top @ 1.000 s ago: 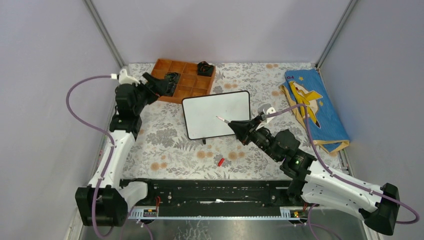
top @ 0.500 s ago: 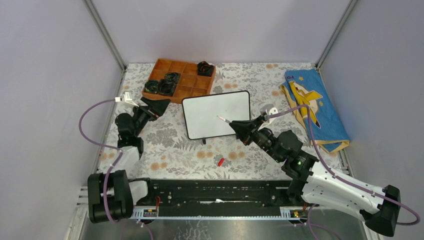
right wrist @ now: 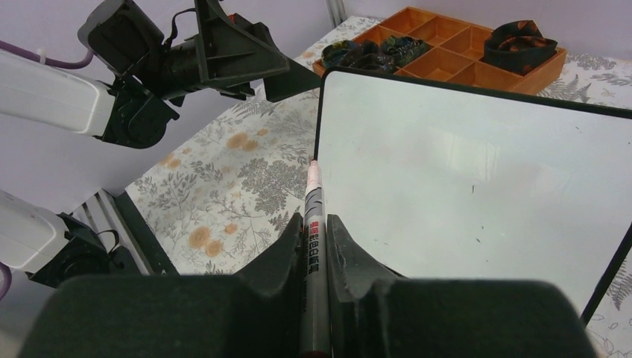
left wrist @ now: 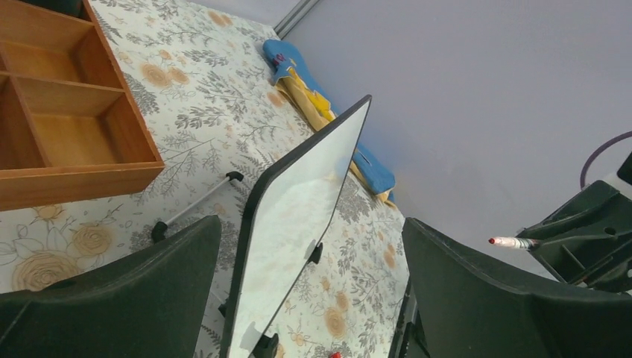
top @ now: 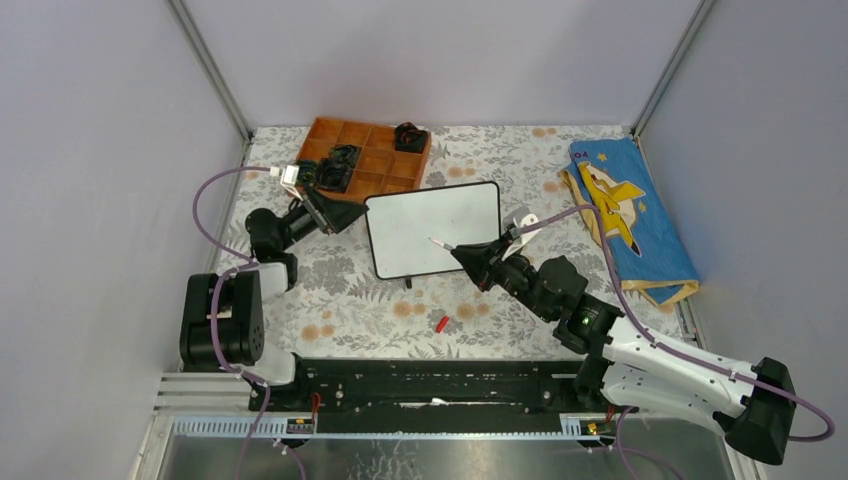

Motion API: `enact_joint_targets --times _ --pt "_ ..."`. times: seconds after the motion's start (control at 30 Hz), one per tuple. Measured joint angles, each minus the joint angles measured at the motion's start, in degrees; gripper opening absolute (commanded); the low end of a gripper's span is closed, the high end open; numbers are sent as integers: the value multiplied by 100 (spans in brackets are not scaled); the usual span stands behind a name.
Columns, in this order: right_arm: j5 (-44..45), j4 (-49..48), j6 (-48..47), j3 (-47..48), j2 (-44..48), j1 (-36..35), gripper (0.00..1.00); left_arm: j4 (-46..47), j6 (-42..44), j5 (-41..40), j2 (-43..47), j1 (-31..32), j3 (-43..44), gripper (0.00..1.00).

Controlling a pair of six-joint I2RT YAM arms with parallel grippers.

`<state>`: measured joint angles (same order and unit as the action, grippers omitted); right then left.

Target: Write a sentence on the whiteboard

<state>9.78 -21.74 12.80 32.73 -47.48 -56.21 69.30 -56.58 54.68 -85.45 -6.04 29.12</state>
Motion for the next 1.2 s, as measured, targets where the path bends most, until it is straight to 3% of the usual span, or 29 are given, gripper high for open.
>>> enact_joint_targets --times 0.2,0.43,0.7,0.87,1.07,1.2 --pt "-4 -44 9 26 -190 0 0 -184 188 -9 -127 -146 7 99" --pt "-9 -50 4 94 -260 0 0 -636 13 -651 149 -463 -11 99" --pt "-48 -151 0 129 -339 0 0 1040 -1272 -1947 243 -518 -1388 99" --pt "-52 -186 2 129 -358 0 0 796 -1344 -1545 -118 -636 -715 99" --pt "-46 -212 2 129 -310 0 0 697 -782 -1097 -109 -553 -710 99" --pt "-48 -269 4 129 -308 0 0 741 -420 -640 -341 -267 -686 91"
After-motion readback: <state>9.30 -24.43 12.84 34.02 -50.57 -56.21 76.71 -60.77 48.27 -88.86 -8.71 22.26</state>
